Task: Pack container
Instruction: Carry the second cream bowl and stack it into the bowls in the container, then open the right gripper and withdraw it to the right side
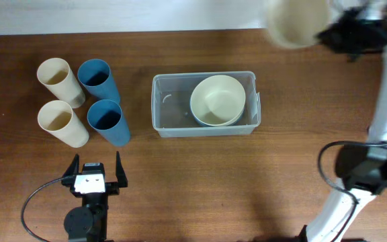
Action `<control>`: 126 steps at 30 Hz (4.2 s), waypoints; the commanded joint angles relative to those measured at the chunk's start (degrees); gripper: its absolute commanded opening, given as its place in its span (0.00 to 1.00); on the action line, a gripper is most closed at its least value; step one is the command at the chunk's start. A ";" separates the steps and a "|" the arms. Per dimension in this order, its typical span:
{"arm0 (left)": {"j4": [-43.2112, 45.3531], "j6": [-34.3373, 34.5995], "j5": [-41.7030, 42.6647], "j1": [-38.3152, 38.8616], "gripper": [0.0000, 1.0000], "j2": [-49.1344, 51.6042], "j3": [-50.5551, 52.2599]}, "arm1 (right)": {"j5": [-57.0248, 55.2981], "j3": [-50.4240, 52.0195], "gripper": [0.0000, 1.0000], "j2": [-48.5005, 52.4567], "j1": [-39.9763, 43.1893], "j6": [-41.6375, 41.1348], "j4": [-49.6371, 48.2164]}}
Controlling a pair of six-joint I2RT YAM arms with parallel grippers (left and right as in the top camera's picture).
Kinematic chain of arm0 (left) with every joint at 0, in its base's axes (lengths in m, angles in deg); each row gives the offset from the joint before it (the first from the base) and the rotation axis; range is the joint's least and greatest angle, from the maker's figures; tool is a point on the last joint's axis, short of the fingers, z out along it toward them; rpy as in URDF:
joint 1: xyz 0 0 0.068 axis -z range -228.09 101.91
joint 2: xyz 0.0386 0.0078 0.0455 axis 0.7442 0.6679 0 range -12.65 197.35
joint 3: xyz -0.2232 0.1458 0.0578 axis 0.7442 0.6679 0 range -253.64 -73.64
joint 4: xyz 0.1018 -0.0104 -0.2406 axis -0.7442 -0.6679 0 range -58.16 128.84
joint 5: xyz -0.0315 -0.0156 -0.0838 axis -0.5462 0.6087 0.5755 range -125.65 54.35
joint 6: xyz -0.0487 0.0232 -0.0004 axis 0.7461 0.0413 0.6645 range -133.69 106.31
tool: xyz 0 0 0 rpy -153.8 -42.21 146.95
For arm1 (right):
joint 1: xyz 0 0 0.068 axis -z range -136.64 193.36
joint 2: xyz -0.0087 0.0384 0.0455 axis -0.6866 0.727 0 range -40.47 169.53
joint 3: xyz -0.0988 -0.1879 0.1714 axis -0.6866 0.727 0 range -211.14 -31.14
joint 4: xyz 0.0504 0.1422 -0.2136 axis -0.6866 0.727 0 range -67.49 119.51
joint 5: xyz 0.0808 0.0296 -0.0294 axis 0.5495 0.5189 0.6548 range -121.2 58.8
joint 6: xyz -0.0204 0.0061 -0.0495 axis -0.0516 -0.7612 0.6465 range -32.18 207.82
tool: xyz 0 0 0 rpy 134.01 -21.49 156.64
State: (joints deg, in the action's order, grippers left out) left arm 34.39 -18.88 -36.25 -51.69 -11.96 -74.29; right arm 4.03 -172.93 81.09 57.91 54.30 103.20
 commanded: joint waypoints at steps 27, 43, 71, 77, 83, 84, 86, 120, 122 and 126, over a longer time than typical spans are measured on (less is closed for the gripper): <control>-0.33 -1.11 0.83 0.17 1.00 -0.33 0.11 | -20.26 29.42 0.04 -1.18 -23.43 9.55 -2.14; -0.33 -1.11 0.81 0.17 1.00 -0.35 0.11 | -20.37 28.17 0.50 -1.22 -23.47 10.78 -8.44; -0.33 -1.11 0.83 0.17 1.00 -0.33 0.11 | -23.80 28.02 0.04 2.47 -23.54 13.00 -8.44; -0.33 -1.11 0.81 0.17 1.00 -0.33 0.11 | -16.50 28.00 0.04 2.47 -23.50 16.61 -10.01; -0.33 -1.11 0.83 0.17 1.00 -0.33 0.11 | -17.90 28.00 0.82 2.47 -23.47 16.57 -9.62; -0.33 -1.11 0.83 0.17 1.00 -0.33 0.11 | -17.86 28.00 0.96 2.47 -23.47 16.46 -9.51; -0.33 -1.11 0.81 0.17 1.00 -0.33 0.11 | -17.94 27.98 0.99 2.47 -23.47 16.09 -9.22; -0.33 -1.11 0.81 0.17 1.00 -0.33 0.11 | -38.40 2.27 0.99 1.62 17.55 0.81 15.34; -0.33 -1.11 0.83 0.17 1.00 -0.33 0.11 | -38.71 5.01 0.99 1.62 17.81 0.83 15.26; -0.33 -1.11 0.70 0.17 1.00 -0.33 0.11 | -40.44 10.29 0.99 1.62 17.73 0.85 14.10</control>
State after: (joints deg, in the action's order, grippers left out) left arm 34.39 -18.88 -36.25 -51.69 -11.96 -74.29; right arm -35.05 -165.46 82.42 75.79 56.12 117.86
